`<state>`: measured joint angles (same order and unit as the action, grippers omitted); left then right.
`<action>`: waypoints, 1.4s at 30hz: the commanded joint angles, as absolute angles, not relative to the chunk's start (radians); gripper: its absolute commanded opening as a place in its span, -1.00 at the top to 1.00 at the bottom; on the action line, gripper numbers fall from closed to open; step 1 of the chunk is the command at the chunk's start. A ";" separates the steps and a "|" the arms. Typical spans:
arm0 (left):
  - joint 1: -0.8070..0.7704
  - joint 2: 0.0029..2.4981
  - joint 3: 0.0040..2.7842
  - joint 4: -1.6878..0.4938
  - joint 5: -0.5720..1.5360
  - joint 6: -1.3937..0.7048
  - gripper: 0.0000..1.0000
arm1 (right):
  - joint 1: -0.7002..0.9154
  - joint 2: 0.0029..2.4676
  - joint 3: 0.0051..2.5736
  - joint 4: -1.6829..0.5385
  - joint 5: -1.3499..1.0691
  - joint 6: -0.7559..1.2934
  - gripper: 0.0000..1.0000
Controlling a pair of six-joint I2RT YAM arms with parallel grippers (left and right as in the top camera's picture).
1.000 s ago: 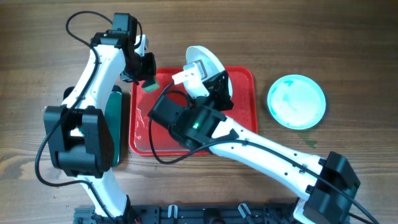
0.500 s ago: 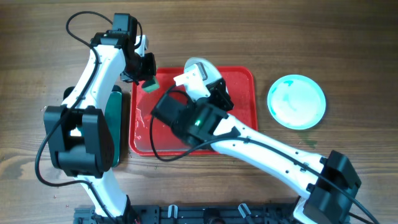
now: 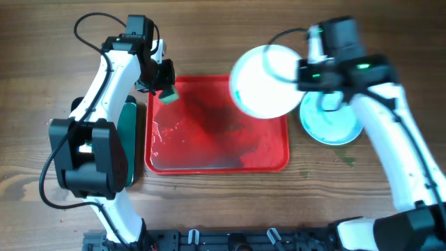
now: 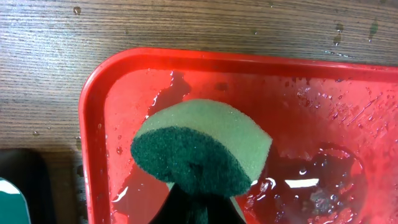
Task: Clean dirty plates on tray and stack at the side
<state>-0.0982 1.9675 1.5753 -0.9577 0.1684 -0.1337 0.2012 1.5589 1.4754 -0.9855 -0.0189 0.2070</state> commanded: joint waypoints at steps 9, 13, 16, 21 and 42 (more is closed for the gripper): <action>-0.100 1.977 1.567 -0.954 0.163 -0.144 0.92 | -0.377 1.541 1.247 -0.944 -0.154 0.263 0.91; -0.100 1.977 1.567 -0.954 0.163 -0.144 0.92 | -0.408 1.541 1.092 -0.822 -0.132 0.323 0.92; -0.100 1.977 1.567 -0.954 0.162 -0.143 0.92 | -0.407 1.541 1.004 -0.742 -0.132 0.325 0.91; -0.100 1.977 1.567 -0.955 0.162 -0.144 0.92 | -0.406 1.541 0.995 -0.729 -0.187 0.313 0.20; 0.212 1.627 1.290 -1.137 -0.353 -0.723 0.92 | 0.080 1.467 1.184 -0.759 -0.111 0.259 -0.99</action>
<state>0.1486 1.6283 1.3968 -1.2255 -0.3183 -0.6689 0.0780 1.4731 1.1698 -0.7601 -0.1436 0.2829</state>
